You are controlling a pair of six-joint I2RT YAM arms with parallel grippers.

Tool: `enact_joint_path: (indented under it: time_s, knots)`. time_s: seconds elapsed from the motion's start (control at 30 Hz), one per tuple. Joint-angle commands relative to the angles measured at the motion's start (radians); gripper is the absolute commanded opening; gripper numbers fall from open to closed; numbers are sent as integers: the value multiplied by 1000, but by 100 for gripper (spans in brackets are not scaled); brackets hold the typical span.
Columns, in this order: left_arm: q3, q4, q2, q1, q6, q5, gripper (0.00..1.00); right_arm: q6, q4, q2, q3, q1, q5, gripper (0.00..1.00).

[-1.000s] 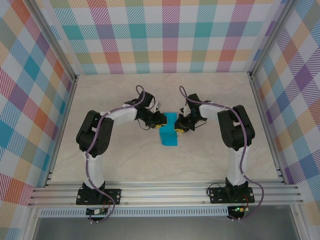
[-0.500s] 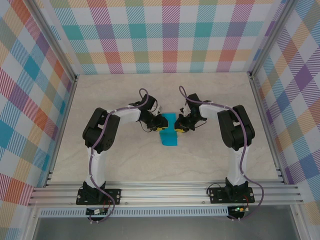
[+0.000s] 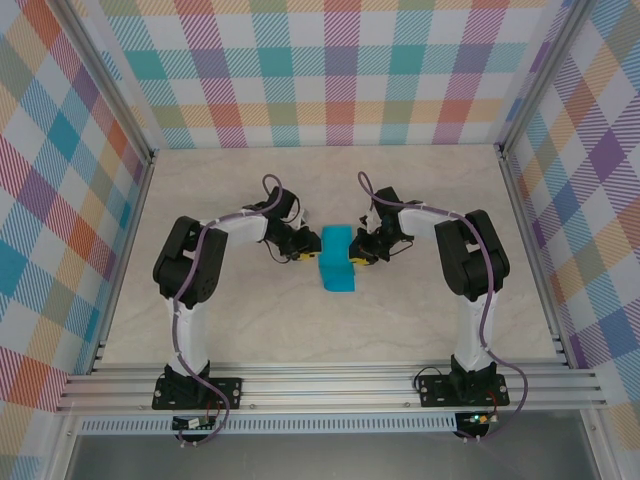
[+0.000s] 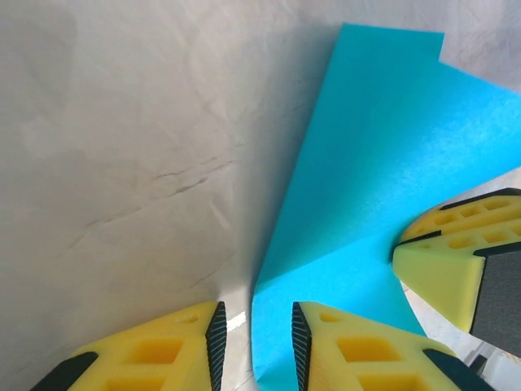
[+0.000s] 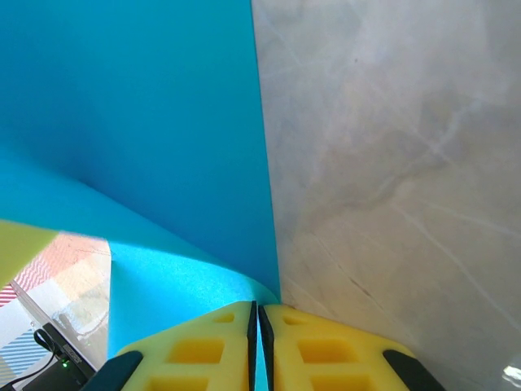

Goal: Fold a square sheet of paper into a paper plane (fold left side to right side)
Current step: First fold the square sheet of paper in half at the center of the table.

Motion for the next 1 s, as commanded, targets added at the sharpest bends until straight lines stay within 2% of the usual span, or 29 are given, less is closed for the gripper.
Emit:
enact_joint_path:
  time_s: [0.0,0.17,0.53,0.77,0.97]
  knots:
    - [-10,-24,-68,8,17,9,29,-17,-45,82,-27,11,86,13]
    - [36,-20,-55,-19,16,55,28,-14,-45,82,-25,11,88,13]
    - [174,-29,104,-55,26,98,28,-12,-47,84,-29,12,90,13]
    - [182,-71,133,-49,53,14,28,-16,-53,84,-29,11,97,13]
    - [156,-54,142,-8,41,-28,28,-21,-60,87,-30,11,105,13]
